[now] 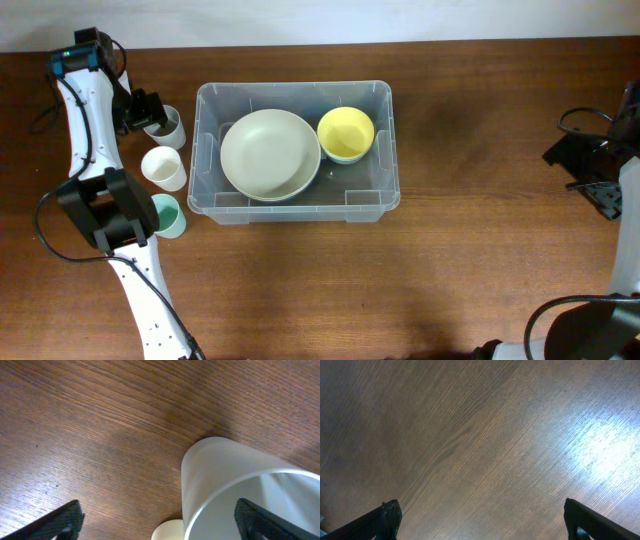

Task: Pack container
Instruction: 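Grasp the grey cup's rim with the left gripper and lift it, then carry the grey cup right and lower it into the container's front right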

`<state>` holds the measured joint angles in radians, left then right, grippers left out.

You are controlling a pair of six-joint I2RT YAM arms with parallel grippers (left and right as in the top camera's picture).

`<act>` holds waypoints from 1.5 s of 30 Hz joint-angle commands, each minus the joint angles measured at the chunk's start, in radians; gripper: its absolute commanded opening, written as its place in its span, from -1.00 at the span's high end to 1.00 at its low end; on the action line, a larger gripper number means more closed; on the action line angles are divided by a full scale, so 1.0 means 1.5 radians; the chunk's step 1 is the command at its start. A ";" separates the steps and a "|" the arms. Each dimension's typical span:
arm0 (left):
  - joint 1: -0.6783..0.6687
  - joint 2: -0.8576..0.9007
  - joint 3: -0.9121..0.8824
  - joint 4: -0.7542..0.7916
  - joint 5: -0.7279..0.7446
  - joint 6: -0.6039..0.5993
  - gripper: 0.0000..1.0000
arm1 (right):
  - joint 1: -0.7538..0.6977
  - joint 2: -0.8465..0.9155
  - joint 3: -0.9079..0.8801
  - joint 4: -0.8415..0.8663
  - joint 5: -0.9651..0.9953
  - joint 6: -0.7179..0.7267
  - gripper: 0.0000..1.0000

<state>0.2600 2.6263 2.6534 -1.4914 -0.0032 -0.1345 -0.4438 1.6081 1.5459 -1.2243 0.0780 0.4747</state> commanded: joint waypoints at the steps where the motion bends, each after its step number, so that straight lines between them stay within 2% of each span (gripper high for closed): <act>1: 0.001 0.012 -0.003 0.008 0.003 0.013 -0.68 | -0.001 0.002 -0.004 0.002 0.001 0.003 -0.98; 4: 0.002 0.012 -0.003 0.020 0.003 0.013 0.35 | -0.001 0.002 -0.004 0.002 0.001 0.003 -0.98; 6: 0.005 0.012 -0.003 0.031 0.003 0.010 0.68 | -0.001 0.002 -0.004 0.002 0.001 0.003 -0.98; 9: 0.015 0.012 0.002 0.051 0.003 -0.019 0.97 | -0.001 0.002 -0.004 0.002 0.001 0.003 -0.98; 13: 0.042 0.012 0.047 0.049 0.006 -0.067 0.97 | -0.001 0.002 -0.004 0.002 0.001 0.003 -0.98; 18: 0.085 0.005 0.193 0.009 0.053 -0.075 0.97 | -0.001 0.002 -0.004 0.002 0.001 0.003 -0.98; 20: 0.106 -0.009 0.306 -0.004 0.132 -0.083 0.97 | -0.001 0.002 -0.004 0.002 0.001 0.003 -0.98; 21: 0.111 -0.020 0.326 0.004 0.166 -0.090 0.97 | -0.001 0.002 -0.004 0.002 0.001 0.003 -0.98; 26: 0.106 -0.135 0.323 0.046 0.295 -0.092 0.97 | -0.001 0.002 -0.004 0.002 0.001 0.003 -0.97; 30: 0.051 -0.215 0.323 0.016 0.319 -0.035 0.97 | -0.001 0.002 -0.004 0.002 0.001 0.003 -0.98; 31: 0.009 -0.243 0.323 -0.011 0.319 0.003 0.97 | -0.001 0.002 -0.004 0.002 0.001 0.003 -0.98; 36: -0.126 -0.270 0.323 -0.099 0.316 0.087 0.97 | -0.001 0.002 -0.004 0.002 0.001 0.003 -0.97; 41: -0.263 -0.265 0.280 -0.129 0.263 0.091 0.97 | -0.001 0.002 -0.004 0.002 0.001 0.003 -0.98; 45: -0.352 -0.264 0.215 -0.131 0.174 0.093 0.98 | -0.001 0.002 -0.004 0.002 0.001 0.003 -0.98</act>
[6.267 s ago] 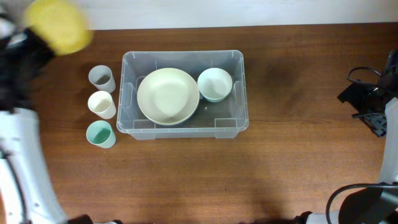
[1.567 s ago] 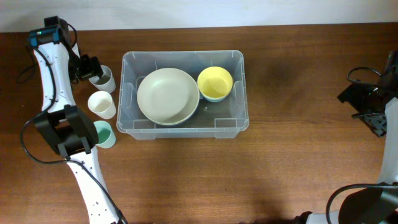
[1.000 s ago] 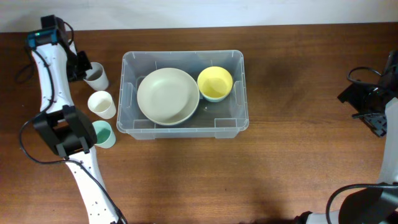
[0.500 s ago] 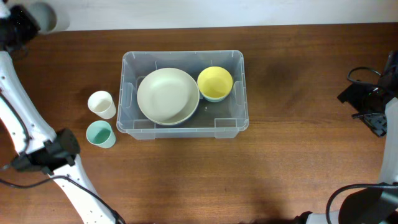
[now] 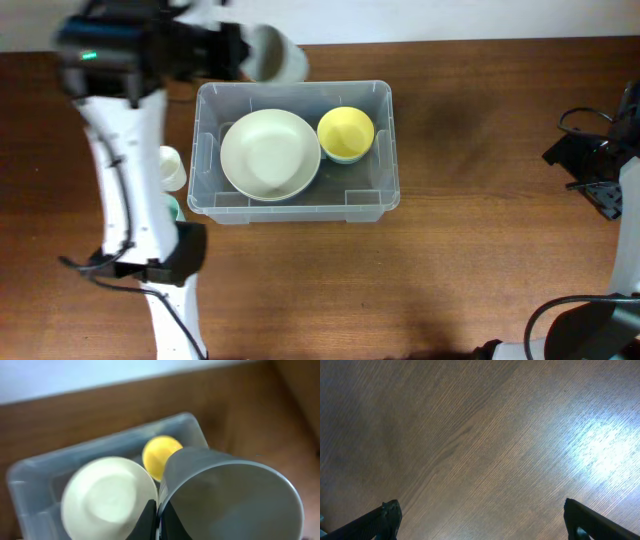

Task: Pack container
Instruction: 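Carry the grey cup right and lower it into the container's front right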

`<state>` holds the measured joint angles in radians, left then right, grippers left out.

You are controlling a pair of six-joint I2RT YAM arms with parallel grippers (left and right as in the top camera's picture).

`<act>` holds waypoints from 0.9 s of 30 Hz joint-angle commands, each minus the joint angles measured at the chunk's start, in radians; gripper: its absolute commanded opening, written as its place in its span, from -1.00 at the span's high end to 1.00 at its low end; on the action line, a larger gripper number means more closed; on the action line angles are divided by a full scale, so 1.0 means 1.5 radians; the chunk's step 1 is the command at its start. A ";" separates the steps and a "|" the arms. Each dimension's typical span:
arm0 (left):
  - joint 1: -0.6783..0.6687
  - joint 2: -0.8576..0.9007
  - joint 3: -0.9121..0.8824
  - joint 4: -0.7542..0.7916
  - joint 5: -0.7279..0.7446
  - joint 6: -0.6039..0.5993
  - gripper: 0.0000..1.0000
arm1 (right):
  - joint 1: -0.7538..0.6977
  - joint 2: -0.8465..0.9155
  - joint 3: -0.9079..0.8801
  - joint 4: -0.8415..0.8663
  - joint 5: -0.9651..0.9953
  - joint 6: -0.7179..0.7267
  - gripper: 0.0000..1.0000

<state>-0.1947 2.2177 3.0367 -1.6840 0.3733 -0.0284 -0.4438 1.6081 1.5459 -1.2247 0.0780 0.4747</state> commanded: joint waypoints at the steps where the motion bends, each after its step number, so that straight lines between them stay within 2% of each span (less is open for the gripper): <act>1: -0.078 0.009 -0.066 -0.002 -0.086 0.023 0.98 | -0.001 0.002 -0.004 0.002 0.001 0.003 -0.98; 11: -0.194 0.009 -0.286 0.048 -0.132 0.022 0.98 | -0.001 0.002 -0.004 0.002 0.001 0.003 -0.98; 21: -0.204 0.009 -0.509 0.235 -0.145 0.011 0.97 | -0.001 0.002 -0.004 0.002 0.001 0.003 -0.98; 27: -0.204 0.009 -0.583 0.279 -0.145 0.004 0.97 | -0.001 0.002 -0.004 0.002 0.001 0.003 -0.98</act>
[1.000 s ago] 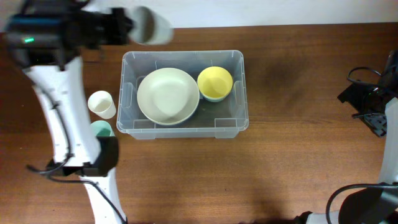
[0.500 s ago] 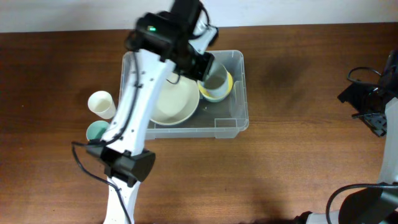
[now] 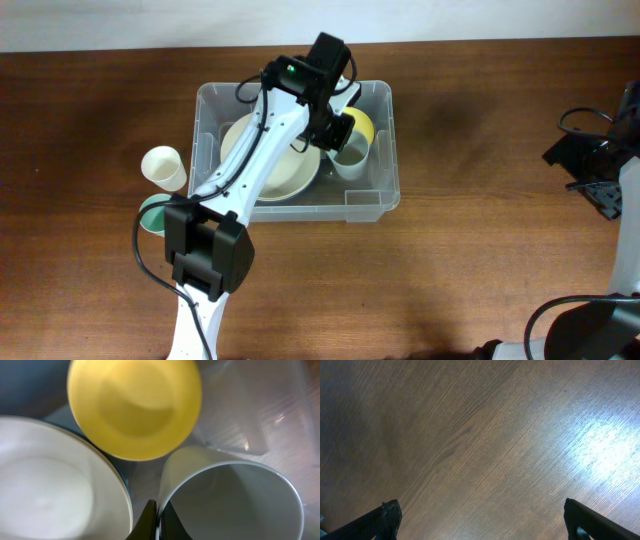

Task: Pack container
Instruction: 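Carry the grey cup right and lower it into the container's front right, then open the left gripper and withdraw it to the left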

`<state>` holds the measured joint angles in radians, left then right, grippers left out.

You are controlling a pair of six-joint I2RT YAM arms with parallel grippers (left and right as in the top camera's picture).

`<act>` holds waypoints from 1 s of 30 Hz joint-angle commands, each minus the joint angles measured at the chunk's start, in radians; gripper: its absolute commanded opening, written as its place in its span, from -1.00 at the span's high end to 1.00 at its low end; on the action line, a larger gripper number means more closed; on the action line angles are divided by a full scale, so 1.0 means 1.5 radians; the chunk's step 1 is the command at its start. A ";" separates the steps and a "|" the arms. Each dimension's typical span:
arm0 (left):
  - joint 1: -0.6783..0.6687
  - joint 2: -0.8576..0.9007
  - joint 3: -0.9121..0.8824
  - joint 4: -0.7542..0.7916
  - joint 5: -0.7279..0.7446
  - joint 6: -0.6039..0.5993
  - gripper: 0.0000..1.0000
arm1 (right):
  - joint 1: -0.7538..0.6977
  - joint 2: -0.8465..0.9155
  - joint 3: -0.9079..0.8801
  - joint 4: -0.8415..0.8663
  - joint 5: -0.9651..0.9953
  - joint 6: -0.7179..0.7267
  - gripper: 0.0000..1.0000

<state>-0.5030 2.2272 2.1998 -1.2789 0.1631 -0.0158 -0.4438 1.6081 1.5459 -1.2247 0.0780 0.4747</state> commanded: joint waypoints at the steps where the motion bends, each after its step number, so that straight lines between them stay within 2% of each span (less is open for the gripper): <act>1: 0.001 0.003 -0.031 0.012 -0.005 -0.005 0.97 | -0.001 0.002 -0.004 0.002 0.001 0.003 -0.98; 17: 0.001 0.061 -0.048 0.040 -0.005 -0.009 0.95 | -0.001 0.002 -0.004 0.002 0.001 0.003 -0.98; 21: 0.001 0.063 -0.048 0.040 -0.005 -0.009 0.69 | -0.001 0.002 -0.004 0.002 0.001 0.003 -0.98; 25: 0.001 0.063 -0.048 0.040 -0.005 -0.009 0.51 | -0.001 0.002 -0.004 0.002 0.001 0.003 -0.98; 30: 0.001 0.063 -0.035 0.042 -0.005 -0.009 0.39 | -0.001 0.002 -0.004 0.002 0.001 0.003 -0.98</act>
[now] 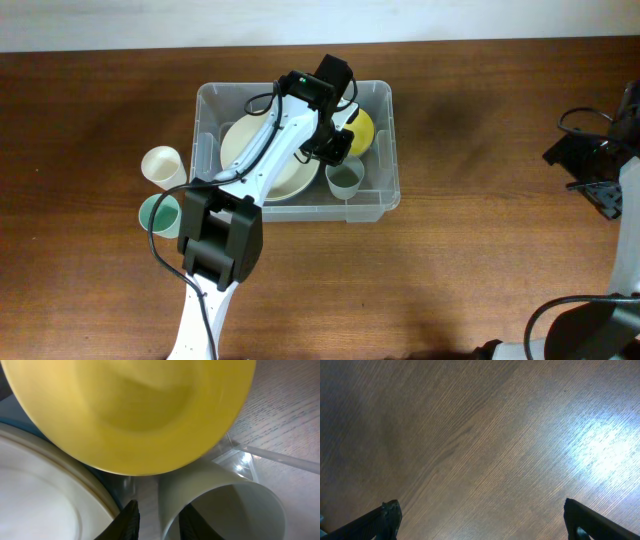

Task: Pack container
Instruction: 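Open the left gripper and withdraw it to the left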

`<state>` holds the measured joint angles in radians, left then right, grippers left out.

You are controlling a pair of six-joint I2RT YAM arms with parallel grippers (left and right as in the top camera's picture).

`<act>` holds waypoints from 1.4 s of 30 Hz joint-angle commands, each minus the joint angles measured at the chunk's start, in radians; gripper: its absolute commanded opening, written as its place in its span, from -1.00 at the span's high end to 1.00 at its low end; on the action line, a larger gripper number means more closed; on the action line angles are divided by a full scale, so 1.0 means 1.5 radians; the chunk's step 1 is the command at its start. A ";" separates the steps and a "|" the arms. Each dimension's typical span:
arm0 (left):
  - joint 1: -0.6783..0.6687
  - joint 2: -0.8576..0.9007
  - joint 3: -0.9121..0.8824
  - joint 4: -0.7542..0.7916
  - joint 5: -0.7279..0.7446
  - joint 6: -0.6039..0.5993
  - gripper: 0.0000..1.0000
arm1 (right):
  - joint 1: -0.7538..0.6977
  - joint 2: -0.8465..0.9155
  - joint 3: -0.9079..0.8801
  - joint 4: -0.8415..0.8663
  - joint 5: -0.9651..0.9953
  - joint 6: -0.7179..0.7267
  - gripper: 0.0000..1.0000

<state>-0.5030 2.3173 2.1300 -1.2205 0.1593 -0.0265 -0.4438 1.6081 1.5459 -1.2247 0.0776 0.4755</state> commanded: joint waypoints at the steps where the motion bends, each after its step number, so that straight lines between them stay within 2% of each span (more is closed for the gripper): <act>1: 0.001 0.002 0.020 0.001 -0.002 -0.002 0.36 | -0.001 0.002 -0.004 0.002 0.001 0.002 -0.98; 5: 0.001 0.002 0.078 -0.020 -0.007 -0.001 0.18 | -0.001 0.002 -0.004 0.002 0.001 0.002 -0.98; 11: 0.001 0.002 0.202 -0.054 -0.078 -0.001 -0.26 | -0.001 0.002 -0.004 0.002 0.001 0.002 -0.98; 12: 0.001 0.002 0.232 -0.064 -0.091 -0.001 -0.41 | -0.001 0.002 -0.004 0.002 0.001 0.002 -0.98; 15: 0.002 0.002 0.311 -0.094 -0.146 -0.002 -0.47 | -0.001 0.002 -0.004 0.002 0.001 0.002 -0.98; 17: 0.007 0.002 0.372 -0.125 -0.207 -0.016 -0.86 | -0.001 0.002 -0.004 0.002 0.001 0.002 -0.98; 21: 0.031 0.002 0.489 -0.236 -0.326 -0.096 -0.95 | -0.001 0.002 -0.004 0.002 0.001 0.002 -0.98; 24: 0.064 0.002 0.554 -0.312 -0.368 -0.149 -0.98 | -0.001 0.002 -0.004 0.002 0.002 0.002 -0.98; 31: 0.168 -0.044 0.555 -0.312 -0.348 -0.161 -0.99 | -0.001 0.002 -0.004 0.002 0.001 0.002 -0.98; 37: 0.290 -0.067 0.543 -0.312 -0.336 -0.162 -0.99 | -0.001 0.002 -0.004 0.002 0.001 0.002 -0.98; 42: 0.392 -0.106 0.451 -0.312 -0.229 -0.179 -0.99 | -0.001 0.002 -0.004 0.002 0.001 0.002 -0.98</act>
<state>0.0151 2.2292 2.8761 -1.6836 -0.2855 -0.2615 -0.4438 1.6081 1.5459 -1.2243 0.0780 0.4747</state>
